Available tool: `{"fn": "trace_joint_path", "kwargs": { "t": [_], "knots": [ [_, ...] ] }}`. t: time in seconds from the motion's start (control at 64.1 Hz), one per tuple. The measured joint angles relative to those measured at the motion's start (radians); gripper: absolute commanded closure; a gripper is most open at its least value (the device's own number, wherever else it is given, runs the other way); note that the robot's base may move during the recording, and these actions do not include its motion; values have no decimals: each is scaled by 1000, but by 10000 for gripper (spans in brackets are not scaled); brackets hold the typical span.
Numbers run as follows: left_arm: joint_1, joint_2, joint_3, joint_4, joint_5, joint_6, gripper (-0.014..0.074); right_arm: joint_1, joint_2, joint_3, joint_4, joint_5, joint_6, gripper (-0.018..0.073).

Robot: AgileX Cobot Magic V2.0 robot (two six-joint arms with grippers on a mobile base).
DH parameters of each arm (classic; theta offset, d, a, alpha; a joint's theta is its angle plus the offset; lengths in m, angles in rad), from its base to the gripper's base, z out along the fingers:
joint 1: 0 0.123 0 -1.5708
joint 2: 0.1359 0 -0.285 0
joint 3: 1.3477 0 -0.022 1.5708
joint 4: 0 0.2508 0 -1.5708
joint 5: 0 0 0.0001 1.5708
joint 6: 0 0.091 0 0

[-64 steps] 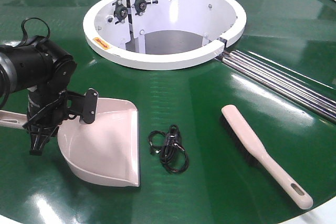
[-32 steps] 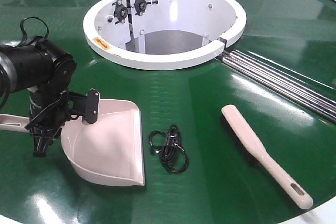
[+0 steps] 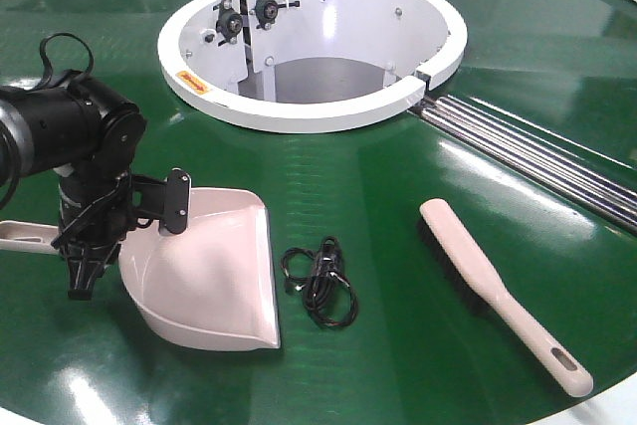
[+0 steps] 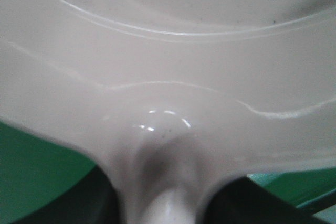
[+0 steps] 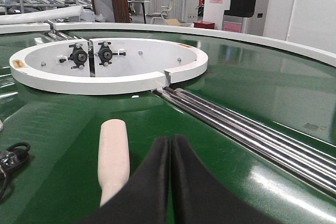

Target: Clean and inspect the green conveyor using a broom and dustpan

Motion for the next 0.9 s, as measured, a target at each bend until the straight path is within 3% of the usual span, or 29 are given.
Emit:
{"fn": "trace_joint_path", "kwargs": {
  "t": [0.905],
  "knots": [
    [-5, 10, 0, -1, -6, -11, 603, 0, 0, 0, 0, 0, 0, 568]
  ]
}}
